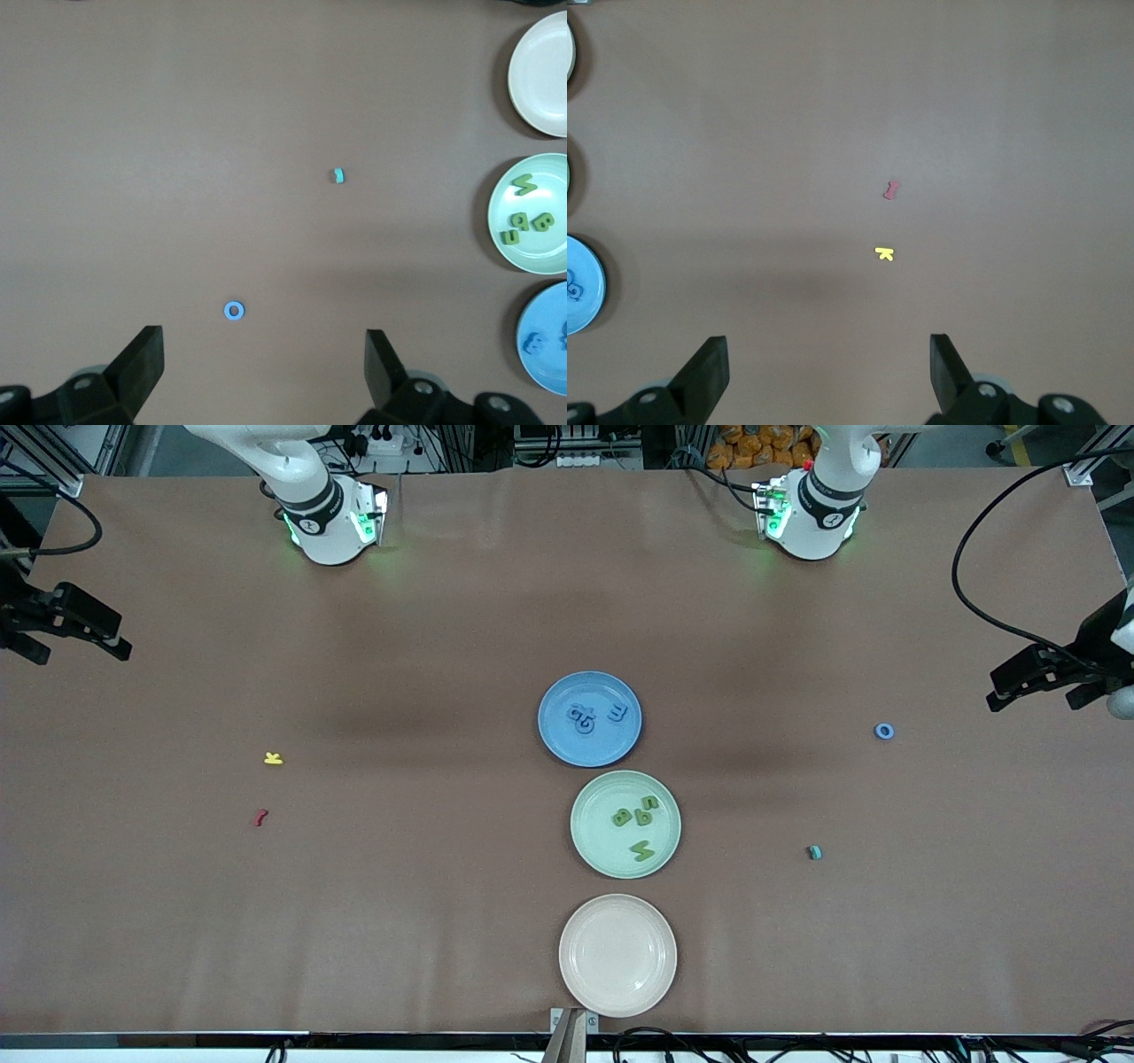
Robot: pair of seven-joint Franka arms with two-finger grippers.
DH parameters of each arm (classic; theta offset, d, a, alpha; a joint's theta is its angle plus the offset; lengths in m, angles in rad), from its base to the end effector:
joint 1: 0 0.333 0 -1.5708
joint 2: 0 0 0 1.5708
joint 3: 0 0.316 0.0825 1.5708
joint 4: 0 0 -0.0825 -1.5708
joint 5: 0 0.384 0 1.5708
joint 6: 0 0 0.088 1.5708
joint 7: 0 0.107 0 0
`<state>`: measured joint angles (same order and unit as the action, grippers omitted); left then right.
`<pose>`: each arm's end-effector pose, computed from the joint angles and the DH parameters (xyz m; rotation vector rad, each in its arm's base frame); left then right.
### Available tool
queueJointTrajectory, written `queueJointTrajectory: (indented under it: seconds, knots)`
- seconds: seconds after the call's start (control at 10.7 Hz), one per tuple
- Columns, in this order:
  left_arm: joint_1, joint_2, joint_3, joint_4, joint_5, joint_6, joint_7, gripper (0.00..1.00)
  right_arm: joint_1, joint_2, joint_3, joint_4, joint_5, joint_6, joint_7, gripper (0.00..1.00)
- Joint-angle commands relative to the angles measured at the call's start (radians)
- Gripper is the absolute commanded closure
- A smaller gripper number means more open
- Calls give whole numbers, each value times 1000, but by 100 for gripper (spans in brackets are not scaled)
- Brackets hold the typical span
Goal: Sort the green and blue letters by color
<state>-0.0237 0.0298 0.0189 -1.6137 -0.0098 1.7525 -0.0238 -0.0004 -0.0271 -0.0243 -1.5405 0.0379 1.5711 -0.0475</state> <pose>0.5800 -0.0038 0.6040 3.1261 0.0316 0.1703 0.5465 -0.0097 0.6538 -3.1036 -0.0370 -0.0917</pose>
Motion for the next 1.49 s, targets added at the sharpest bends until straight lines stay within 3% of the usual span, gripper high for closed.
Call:
queueJointTrajectory:
  seconds: [0.0, 0.37, 0.56, 1.4]
  knots:
    - [-7, -8, -36, 74, 27, -91, -53, 0, 16, 15, -2, -9, 4, 15, 5, 0]
    - [2, -74, -103, 28, 21, -169, -180, 0, 16, 19, -2, -7, 4, 15, 5, 0]
    - [7, -100, -100, -8, 21, -169, -147, 0, 14, 18, -2, -7, 4, 13, 5, 0]
    - [25, -79, -102, 21, -38, -113, -68, 0, 53, 12, 13, -6, 2, 24, 3, 0]
